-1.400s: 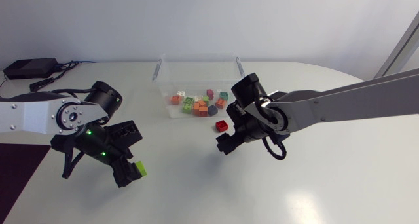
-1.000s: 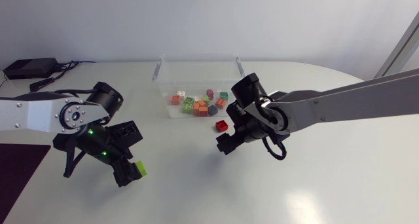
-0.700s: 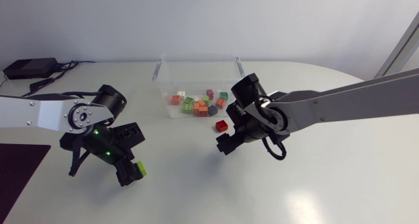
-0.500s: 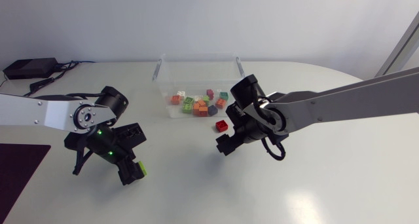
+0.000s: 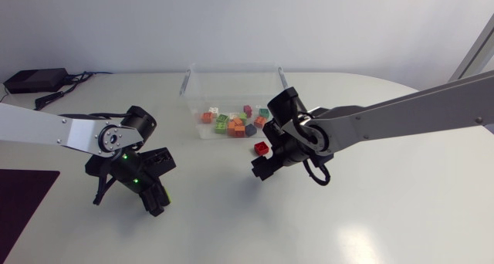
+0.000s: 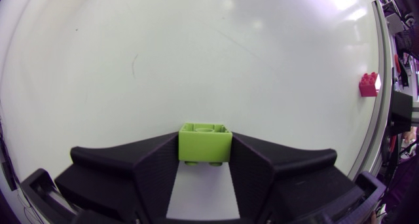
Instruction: Place the duplo bricks in the container
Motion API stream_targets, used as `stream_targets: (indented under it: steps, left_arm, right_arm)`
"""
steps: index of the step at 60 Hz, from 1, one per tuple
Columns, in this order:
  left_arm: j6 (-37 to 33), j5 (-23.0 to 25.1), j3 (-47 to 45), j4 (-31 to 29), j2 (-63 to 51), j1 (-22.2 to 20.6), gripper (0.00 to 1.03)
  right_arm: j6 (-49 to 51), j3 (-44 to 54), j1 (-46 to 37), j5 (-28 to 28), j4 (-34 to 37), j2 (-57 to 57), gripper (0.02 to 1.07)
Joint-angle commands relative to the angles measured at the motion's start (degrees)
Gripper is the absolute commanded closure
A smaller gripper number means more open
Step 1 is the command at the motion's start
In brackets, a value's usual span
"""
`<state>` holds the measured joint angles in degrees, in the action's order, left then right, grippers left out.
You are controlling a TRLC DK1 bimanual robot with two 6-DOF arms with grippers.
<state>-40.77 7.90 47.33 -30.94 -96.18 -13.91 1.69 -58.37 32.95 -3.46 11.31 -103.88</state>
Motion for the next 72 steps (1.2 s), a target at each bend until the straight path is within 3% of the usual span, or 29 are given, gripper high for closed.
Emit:
stream_targets:
  steps: [1, 20, 31, 41, 51, 57, 63, 72]
  left_arm:
    - [-0.8, 0.3, 0.7, -1.0, -0.4, 0.4, 0.86]
    - [1.9, 1.9, 1.1, -2.9, 12.4, 0.5, 0.86]
    - [5.2, 4.3, 2.2, -4.0, 18.6, 0.4, 0.86]
    - [8.3, 6.8, 3.6, -4.0, 22.3, 0.3, 0.86]
    - [10.6, 8.3, 5.7, -4.0, 24.0, 0.5, 0.86]
    - [12.0, 8.7, 6.7, -3.9, 25.4, 0.5, 0.86]
    - [14.1, 9.0, 8.6, -3.5, 26.0, 0.6, 0.86]
    - [19.9, 9.7, 10.3, 3.8, 24.8, 0.8, 0.86]
  right_arm:
    - [-0.1, -2.5, 0.0, -0.3, -0.7, -2.8, 0.09]
    - [-0.5, -10.0, -1.7, -1.3, -2.0, -10.4, 0.10]
    - [-1.3, -11.3, -1.8, -1.9, -3.0, -13.4, 0.17]
    - [-2.0, -11.9, -2.0, -2.0, -4.0, -14.8, 0.39]
    - [-2.4, -12.6, -2.5, -2.2, -5.0, -16.0, 0.45]
    - [-2.4, -13.3, -2.6, -2.1, -5.0, -16.9, 0.57]
    - [-2.4, -13.3, -3.0, -1.9, -5.2, -17.1, 0.79]
    - [-2.0, -10.7, -3.2, -1.0, -5.0, -14.0, 0.81]
